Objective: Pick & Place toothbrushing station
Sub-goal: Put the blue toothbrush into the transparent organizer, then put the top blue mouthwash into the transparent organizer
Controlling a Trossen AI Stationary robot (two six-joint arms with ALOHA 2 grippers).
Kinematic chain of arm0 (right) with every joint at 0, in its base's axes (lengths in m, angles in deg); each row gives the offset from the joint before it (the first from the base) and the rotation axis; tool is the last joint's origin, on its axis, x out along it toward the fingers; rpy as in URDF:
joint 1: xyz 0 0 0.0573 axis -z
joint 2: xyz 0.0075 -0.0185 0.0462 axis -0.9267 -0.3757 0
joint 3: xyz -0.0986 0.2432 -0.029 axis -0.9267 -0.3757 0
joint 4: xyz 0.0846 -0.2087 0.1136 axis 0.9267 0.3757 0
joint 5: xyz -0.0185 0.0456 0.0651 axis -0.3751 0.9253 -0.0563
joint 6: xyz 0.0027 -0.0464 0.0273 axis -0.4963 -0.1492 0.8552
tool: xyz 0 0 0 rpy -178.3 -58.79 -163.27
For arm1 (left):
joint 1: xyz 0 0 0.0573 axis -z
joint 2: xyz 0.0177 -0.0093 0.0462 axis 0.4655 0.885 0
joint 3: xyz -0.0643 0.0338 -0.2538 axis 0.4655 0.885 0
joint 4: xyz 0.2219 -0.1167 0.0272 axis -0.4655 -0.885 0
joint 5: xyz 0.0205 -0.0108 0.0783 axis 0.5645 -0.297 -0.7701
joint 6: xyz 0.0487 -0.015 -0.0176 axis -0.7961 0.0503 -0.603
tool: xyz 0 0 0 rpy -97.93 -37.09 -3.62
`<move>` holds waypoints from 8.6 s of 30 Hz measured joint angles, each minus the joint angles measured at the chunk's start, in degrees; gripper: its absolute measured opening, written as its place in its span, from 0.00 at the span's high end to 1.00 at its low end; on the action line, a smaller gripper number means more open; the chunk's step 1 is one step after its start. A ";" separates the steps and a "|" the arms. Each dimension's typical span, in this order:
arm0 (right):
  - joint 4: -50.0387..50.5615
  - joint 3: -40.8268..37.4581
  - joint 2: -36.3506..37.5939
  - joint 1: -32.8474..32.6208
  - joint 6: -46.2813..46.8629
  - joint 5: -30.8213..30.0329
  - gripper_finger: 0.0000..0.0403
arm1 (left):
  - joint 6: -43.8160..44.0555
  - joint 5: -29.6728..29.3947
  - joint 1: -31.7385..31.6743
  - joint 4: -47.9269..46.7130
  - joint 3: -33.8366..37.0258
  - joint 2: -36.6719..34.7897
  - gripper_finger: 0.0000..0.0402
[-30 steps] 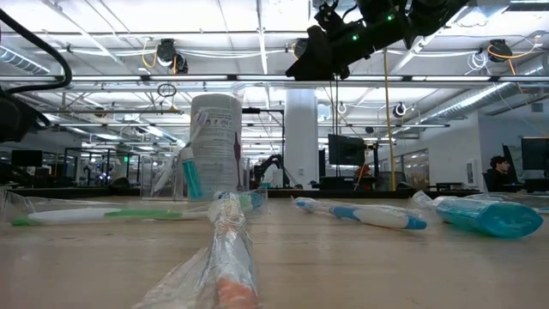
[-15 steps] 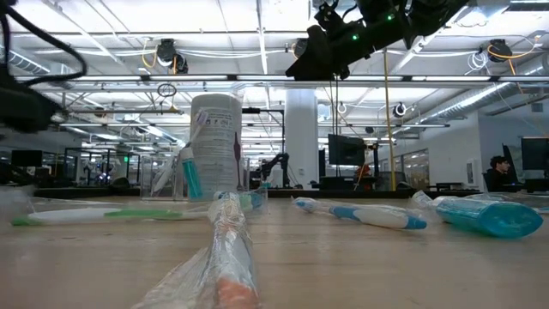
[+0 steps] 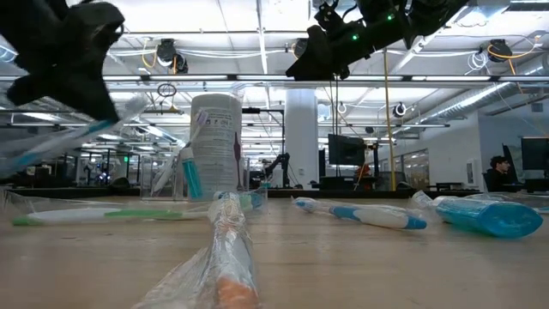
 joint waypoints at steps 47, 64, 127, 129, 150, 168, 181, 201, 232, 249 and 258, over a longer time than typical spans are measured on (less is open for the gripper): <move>-0.39 0.00 -0.02 -0.06 -0.22 -0.13 0.50 | -78.93 -0.18 -42.53 80.49 34.54 -13.90 0.94; -0.39 0.00 -0.02 -0.08 -0.22 -0.16 0.50 | -73.13 4.34 -46.63 79.73 34.88 -8.95 0.91; -22.38 -11.70 -10.30 -11.54 13.51 4.37 0.43 | -97.66 21.78 -37.66 66.29 10.05 -13.95 0.60; -25.86 -10.75 -13.14 -12.79 13.53 4.29 0.42 | -99.59 21.76 -38.09 67.40 10.05 -13.92 0.60; -24.77 1.95 -37.98 -18.14 20.55 -6.46 0.39 | -98.71 21.75 -40.49 67.31 10.05 -13.95 0.60; -20.38 2.05 -41.74 -18.20 18.80 -6.58 0.51 | -88.39 21.89 -40.34 61.70 10.05 -13.95 0.60; -20.92 1.70 -38.60 -18.47 6.78 -6.03 0.58 | -81.15 21.92 -39.63 54.96 10.05 -13.95 0.60; -34.37 1.84 -32.45 -20.07 -37.92 -14.99 0.59 | -59.14 33.63 -32.42 45.80 10.05 -13.95 0.60; -42.36 1.90 -32.45 -21.46 -34.32 -6.38 0.59 | -49.47 30.76 -27.53 44.63 10.12 -11.91 0.60; -42.42 1.90 -32.45 -21.46 -33.03 -6.38 0.59 | -49.16 30.85 -27.75 44.54 10.12 -11.91 0.68; -42.27 1.90 -32.45 -21.44 -33.03 -6.38 0.58 | -49.86 30.98 -27.73 44.56 10.12 -11.91 0.74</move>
